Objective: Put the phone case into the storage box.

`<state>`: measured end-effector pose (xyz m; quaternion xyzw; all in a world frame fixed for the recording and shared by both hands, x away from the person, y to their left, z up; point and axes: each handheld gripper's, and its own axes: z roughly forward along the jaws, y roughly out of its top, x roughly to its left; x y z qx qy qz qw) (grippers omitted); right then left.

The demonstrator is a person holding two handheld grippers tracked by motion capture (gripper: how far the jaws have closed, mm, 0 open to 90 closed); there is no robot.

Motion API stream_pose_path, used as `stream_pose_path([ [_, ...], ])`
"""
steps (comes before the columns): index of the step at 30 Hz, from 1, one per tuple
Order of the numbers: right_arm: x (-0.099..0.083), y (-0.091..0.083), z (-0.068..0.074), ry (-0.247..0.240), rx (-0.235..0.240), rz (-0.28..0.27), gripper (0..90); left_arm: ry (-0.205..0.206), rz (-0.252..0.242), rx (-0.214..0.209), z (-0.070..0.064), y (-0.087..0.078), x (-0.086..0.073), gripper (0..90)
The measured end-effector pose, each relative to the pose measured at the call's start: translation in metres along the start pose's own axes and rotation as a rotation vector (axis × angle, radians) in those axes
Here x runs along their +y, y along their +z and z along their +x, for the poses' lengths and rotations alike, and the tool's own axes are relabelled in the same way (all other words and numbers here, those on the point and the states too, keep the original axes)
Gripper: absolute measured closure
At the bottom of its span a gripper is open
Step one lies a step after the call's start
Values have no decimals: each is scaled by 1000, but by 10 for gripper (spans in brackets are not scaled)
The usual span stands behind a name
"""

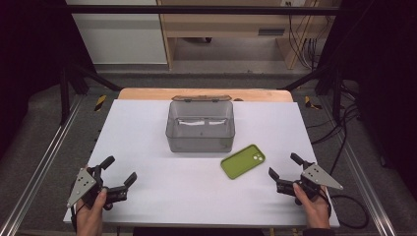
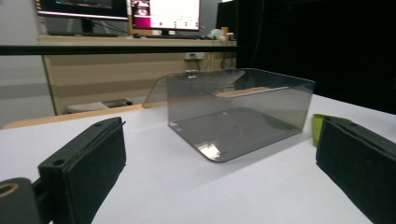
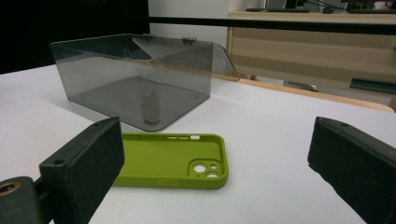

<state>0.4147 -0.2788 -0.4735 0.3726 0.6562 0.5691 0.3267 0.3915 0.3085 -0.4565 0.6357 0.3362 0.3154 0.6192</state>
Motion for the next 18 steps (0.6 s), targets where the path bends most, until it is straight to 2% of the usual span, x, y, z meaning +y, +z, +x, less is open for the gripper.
stream_pose_path([
  [3,0,0,0,14,2,2,39,-4,12,-26,-3,3,0,12],
  [6,0,0,1,15,4,9,37,-6,25,-29,-5,5,-1,11],
  [10,-1,1,0,11,-8,32,33,-14,28,-16,-7,6,-1,11],
  [13,1,3,1,15,-37,57,28,-30,25,-13,-8,7,-1,8],
  [15,2,4,3,26,-71,79,34,-22,42,2,-8,8,-2,8],
  [17,2,8,5,47,-76,114,37,-27,43,11,-8,7,-2,8],
  [18,2,8,5,47,-76,114,37,-33,38,12,-8,7,-2,8],
])
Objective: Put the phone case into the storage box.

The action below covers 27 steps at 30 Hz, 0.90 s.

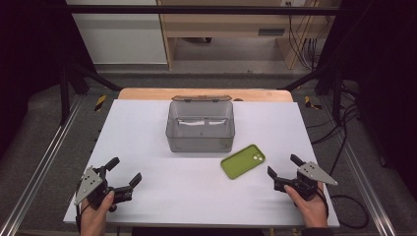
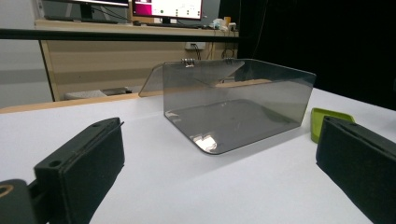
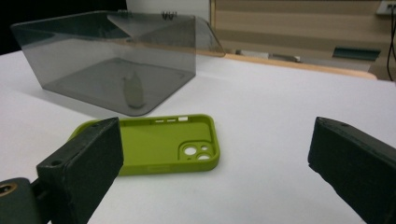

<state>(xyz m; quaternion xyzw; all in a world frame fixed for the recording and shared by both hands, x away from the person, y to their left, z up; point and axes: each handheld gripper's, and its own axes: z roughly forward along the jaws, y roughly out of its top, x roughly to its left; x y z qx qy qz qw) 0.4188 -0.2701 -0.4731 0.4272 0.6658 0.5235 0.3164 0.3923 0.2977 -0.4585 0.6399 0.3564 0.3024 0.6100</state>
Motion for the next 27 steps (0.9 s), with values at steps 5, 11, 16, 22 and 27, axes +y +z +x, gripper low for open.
stream_pose_path([
  [5,0,0,5,-13,10,9,47,0,12,-9,-4,4,0,8],
  [11,0,3,9,-8,18,50,57,21,38,-7,-9,7,-1,8],
  [16,1,6,13,-5,11,87,85,27,35,-13,-9,5,-1,8],
  [22,6,9,24,-25,18,106,185,13,38,0,-8,6,-1,9],
  [27,14,16,36,-34,24,156,355,19,51,7,-8,5,-2,10],
])
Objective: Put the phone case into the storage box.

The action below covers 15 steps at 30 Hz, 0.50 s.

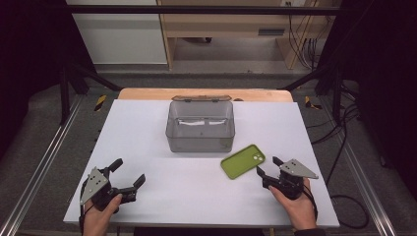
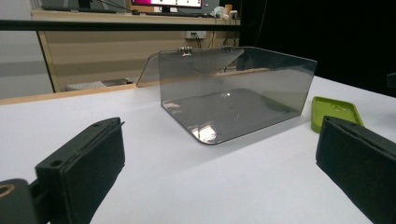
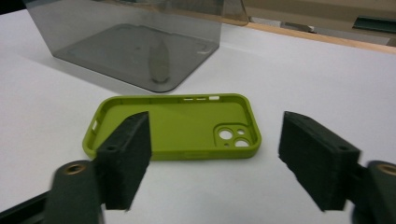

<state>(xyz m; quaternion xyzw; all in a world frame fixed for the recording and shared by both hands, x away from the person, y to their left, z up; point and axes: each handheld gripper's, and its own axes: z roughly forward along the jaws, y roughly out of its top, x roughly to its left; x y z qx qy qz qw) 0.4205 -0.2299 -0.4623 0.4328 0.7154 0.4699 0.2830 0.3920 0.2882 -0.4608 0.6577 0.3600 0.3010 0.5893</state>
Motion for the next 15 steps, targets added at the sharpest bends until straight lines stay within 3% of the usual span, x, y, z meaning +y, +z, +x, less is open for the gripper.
stream_pose_path([
  [2,2,1,1,-8,8,7,399,2,4,2,1,0,-1,11],
  [5,8,7,7,-16,38,60,580,-4,6,9,2,-2,-1,13],
  [6,13,14,8,-1,57,103,681,-4,6,10,2,-2,-1,14],
  [7,13,14,8,-1,57,103,681,-5,5,9,2,-3,-1,14],
  [10,31,27,15,-15,75,182,812,-7,3,1,1,-4,-1,15],
  [15,49,39,20,-58,72,229,885,0,2,-4,0,-3,0,16],
])
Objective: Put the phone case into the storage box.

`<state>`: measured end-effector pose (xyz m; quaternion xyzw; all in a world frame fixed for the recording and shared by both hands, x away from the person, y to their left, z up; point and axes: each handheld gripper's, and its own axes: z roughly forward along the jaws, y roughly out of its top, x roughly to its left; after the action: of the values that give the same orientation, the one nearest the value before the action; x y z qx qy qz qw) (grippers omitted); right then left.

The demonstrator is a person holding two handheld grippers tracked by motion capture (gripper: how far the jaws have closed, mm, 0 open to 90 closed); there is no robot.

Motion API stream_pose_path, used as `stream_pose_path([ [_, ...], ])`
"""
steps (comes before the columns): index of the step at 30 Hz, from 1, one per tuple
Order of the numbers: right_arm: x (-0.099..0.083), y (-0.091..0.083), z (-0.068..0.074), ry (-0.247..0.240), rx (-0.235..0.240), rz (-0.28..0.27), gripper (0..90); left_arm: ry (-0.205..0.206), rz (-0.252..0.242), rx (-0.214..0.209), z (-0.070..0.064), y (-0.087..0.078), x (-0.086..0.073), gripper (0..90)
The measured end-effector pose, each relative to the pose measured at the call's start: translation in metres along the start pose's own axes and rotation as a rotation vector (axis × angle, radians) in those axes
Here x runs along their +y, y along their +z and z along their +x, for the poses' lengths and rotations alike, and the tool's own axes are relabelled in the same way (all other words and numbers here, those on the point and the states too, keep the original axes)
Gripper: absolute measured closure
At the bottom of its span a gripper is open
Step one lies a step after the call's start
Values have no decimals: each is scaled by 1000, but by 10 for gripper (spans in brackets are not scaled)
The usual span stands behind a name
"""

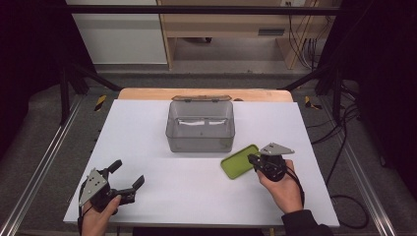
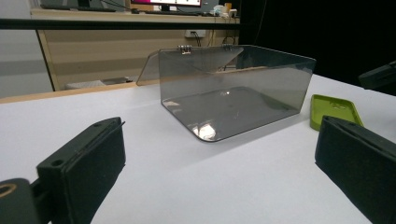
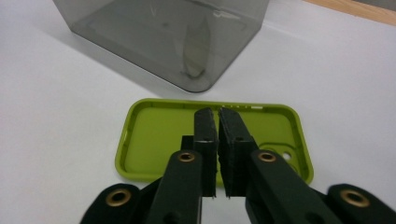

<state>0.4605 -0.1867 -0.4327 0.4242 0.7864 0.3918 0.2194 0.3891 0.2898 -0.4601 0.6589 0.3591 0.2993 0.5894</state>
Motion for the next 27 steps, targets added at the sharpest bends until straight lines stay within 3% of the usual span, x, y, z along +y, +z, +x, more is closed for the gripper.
stream_pose_path([
  [8,21,19,14,-28,46,85,900,4,4,-7,-2,2,0,18],
  [14,24,37,27,-60,78,130,900,-7,1,-5,0,1,0,18],
  [21,21,54,29,-46,88,169,900,-13,-3,-7,2,-1,0,20],
  [27,16,67,32,-3,124,194,900,-11,-2,-13,0,1,1,22],
])
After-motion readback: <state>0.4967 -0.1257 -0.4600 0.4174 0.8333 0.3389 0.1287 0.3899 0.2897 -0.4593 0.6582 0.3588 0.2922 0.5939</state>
